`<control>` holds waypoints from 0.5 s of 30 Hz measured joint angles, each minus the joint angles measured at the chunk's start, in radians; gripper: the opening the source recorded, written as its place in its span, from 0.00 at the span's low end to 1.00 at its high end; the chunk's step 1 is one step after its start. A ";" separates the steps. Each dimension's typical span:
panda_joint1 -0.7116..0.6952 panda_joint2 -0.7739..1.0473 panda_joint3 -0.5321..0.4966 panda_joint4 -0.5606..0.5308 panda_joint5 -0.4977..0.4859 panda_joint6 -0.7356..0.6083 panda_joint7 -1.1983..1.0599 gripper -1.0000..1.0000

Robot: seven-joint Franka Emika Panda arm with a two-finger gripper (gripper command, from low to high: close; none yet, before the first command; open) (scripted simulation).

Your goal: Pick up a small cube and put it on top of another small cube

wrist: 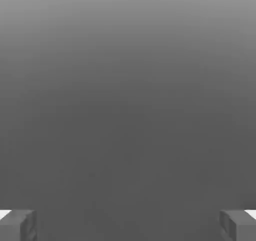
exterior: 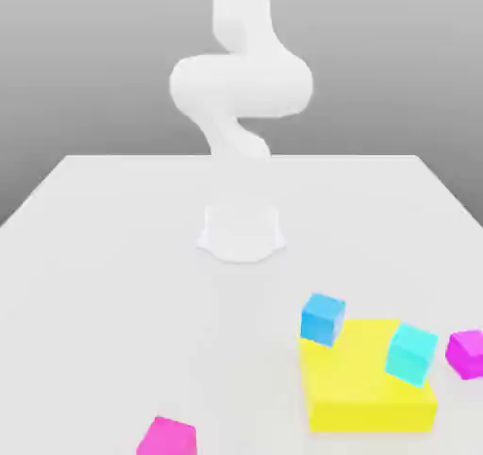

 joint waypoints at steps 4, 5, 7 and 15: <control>-0.016 0.151 -0.006 -0.006 0.002 0.049 0.019 0.50; -0.020 0.187 -0.008 -0.007 0.002 0.061 0.023 0.50; -0.026 0.260 -0.012 -0.010 0.002 0.085 0.033 0.50; -0.051 0.550 -0.031 -0.021 0.008 0.179 0.066 0.50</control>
